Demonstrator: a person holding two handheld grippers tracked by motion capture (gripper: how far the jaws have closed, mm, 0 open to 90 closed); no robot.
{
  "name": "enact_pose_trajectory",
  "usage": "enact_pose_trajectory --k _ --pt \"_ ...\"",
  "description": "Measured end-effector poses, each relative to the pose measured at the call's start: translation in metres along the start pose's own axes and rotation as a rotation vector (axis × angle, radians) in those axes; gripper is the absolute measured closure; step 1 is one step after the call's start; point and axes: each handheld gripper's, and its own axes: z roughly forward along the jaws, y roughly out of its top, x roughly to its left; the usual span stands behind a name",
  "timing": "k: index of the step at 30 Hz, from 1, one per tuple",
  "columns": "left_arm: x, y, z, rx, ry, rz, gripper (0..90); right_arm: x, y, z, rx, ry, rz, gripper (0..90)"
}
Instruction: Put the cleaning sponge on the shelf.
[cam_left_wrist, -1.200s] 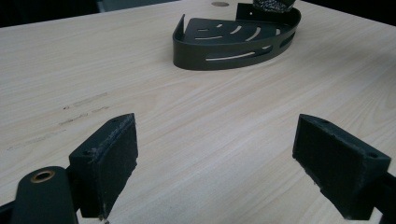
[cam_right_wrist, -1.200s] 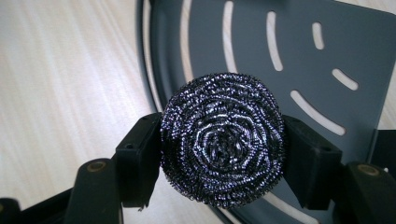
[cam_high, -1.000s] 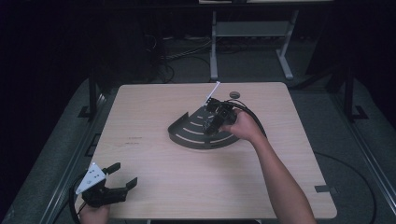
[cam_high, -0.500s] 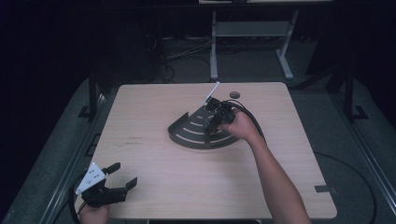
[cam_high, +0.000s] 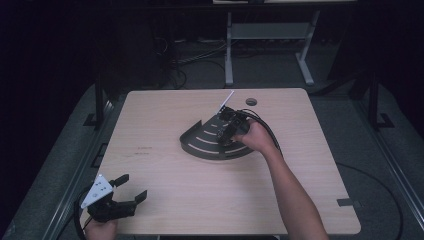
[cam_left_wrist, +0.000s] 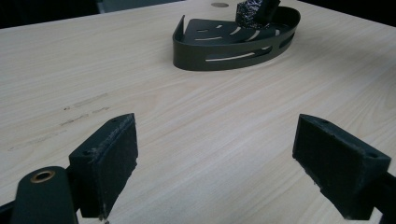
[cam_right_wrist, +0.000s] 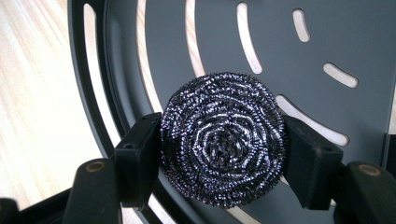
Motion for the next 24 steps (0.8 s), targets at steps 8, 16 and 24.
enact_pose_trajectory --k 8,16,24 --pt "0.0 0.0 0.0 0.001 0.0 0.0 13.4 -0.003 -0.002 0.004 0.003 -0.003 0.016 33.7" --pt "0.0 0.0 0.0 0.0 0.0 -0.001 13.4 -0.004 -0.004 0.012 0.017 -0.001 0.023 33.6" --pt "0.0 0.001 0.001 -0.001 -0.003 -0.003 13.4 -0.003 -0.004 0.018 0.011 0.007 0.034 33.4"
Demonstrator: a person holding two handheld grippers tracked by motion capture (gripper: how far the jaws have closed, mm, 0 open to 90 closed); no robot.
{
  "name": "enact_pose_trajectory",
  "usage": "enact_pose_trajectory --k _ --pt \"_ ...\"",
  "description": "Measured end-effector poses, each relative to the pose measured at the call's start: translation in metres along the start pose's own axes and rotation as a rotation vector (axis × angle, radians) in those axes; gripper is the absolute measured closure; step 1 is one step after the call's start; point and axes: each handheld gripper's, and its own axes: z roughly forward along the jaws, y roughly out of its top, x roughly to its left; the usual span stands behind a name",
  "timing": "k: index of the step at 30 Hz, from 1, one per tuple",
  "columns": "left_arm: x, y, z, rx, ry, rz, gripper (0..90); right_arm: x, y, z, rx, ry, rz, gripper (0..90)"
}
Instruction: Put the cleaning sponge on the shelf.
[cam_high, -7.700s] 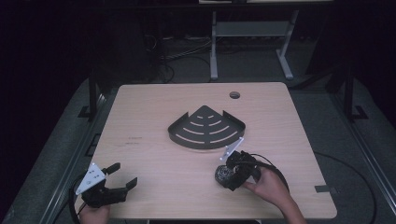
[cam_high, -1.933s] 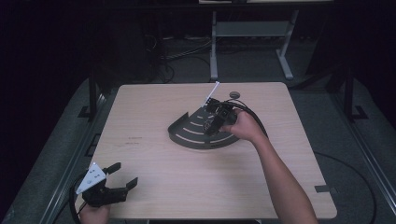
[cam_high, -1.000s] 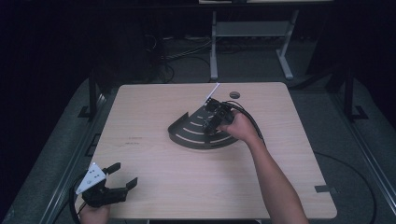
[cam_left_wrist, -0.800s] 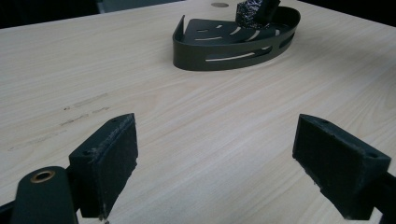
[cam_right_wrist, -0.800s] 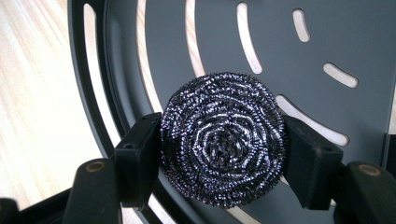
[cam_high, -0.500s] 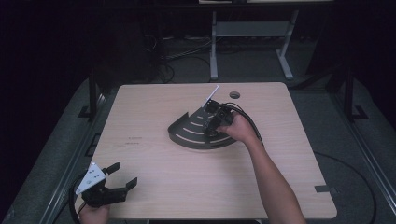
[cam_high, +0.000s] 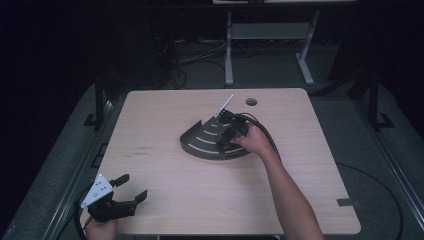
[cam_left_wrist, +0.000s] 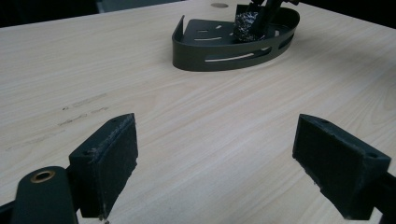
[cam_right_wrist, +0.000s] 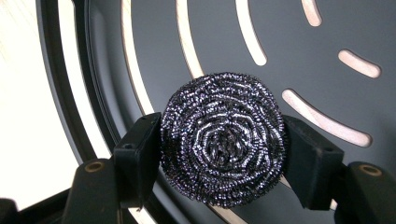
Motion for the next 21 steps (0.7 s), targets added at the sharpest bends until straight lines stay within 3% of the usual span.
enact_pose_trajectory --k 21 --pt "0.0018 0.0 0.0026 0.005 -0.002 -0.003 13.4 -0.0083 -0.0048 0.0021 -0.02 -0.014 0.026 32.9"
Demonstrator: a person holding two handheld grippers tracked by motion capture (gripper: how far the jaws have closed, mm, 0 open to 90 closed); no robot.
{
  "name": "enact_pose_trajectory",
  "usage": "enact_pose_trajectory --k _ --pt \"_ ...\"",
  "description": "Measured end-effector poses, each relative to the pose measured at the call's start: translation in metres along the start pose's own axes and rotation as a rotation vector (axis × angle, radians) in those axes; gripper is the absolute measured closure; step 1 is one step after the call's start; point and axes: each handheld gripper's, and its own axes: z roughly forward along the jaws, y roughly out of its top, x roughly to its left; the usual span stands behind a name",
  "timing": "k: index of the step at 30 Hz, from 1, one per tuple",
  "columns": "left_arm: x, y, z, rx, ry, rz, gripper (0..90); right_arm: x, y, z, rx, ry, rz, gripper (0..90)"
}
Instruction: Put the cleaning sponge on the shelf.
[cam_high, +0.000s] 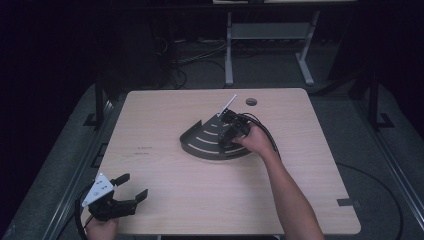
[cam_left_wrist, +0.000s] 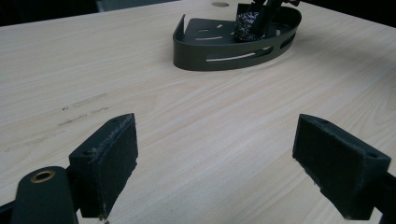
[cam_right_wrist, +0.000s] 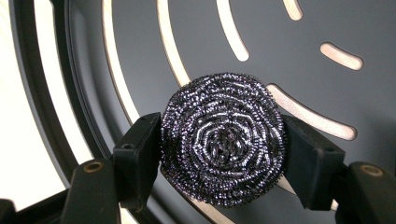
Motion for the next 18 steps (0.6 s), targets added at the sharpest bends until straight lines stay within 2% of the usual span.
enact_pose_trajectory --k 18 --pt "-0.0003 0.0005 0.0005 -0.003 -0.004 0.005 13.4 0.0 -0.0001 0.0015 0.008 0.0 0.005 31.3"
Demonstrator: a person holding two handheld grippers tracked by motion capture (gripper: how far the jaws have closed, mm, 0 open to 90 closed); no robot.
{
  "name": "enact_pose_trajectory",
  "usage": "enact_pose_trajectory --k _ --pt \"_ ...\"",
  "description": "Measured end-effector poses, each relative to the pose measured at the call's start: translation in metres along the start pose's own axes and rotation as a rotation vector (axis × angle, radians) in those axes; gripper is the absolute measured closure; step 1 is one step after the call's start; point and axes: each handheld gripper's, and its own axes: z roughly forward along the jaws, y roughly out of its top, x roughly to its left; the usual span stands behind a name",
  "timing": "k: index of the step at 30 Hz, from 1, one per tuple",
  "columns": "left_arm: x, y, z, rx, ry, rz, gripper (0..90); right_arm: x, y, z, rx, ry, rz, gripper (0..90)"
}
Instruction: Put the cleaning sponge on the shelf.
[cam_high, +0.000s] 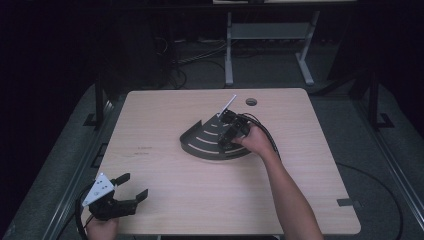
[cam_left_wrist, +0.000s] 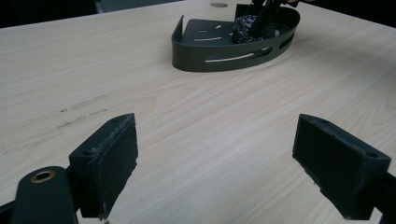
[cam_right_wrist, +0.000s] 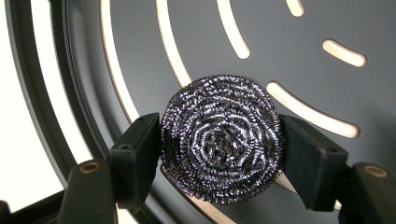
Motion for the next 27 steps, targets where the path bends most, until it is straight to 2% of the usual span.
enact_pose_trajectory --k 13,27 --pt "-0.001 0.0 0.0 0.002 0.0 0.004 13.3 0.001 -0.002 -0.002 -0.007 0.007 0.008 23.7" --pt "-0.001 0.0 0.0 0.0 -0.002 0.002 13.3 0.006 -0.004 -0.02 -0.047 0.007 -0.002 19.2"
